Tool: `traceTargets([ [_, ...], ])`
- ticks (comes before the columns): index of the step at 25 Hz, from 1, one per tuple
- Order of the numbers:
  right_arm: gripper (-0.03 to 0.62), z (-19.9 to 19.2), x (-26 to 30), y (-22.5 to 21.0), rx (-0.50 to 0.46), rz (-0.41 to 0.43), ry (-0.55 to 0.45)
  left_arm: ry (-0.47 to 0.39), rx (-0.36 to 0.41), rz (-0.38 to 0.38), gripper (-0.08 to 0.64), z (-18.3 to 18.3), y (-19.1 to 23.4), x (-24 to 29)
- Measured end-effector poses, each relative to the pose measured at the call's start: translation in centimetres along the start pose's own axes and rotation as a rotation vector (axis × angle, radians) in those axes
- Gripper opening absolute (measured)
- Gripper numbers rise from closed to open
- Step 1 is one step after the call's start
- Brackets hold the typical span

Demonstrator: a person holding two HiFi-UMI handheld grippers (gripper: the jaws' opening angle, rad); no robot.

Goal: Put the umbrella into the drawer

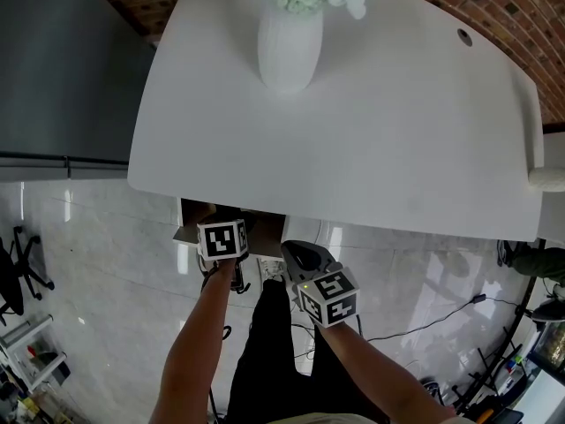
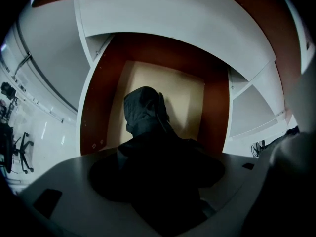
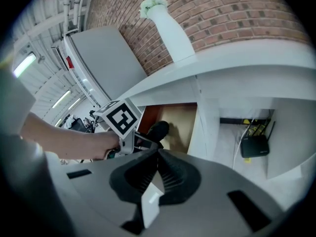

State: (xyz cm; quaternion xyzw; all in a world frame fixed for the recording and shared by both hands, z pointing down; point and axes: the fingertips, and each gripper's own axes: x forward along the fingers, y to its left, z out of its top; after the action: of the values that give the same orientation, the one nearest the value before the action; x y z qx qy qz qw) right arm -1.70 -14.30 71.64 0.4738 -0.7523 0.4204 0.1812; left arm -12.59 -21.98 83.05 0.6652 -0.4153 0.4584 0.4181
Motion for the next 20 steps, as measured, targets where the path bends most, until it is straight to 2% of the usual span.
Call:
traceTargets([
  [5,0.017,-0.3,0.1,0.0,0.003,0.007,0.005,-0.053,0.083,0.047,0.301,0.8,-0.3,-0.8],
  [11,0.017,0.2,-0.4,-0.5,0.005,0.003,-0.01,-0.111,0.109,0.079,0.289,1.0,-0.5,-1.8],
  [20,0.017,-0.5,-1.2,-1.0,0.011,0.0,-0.009,-0.155,0.127,0.113,0.261,1.1,-0.7,-2.5],
])
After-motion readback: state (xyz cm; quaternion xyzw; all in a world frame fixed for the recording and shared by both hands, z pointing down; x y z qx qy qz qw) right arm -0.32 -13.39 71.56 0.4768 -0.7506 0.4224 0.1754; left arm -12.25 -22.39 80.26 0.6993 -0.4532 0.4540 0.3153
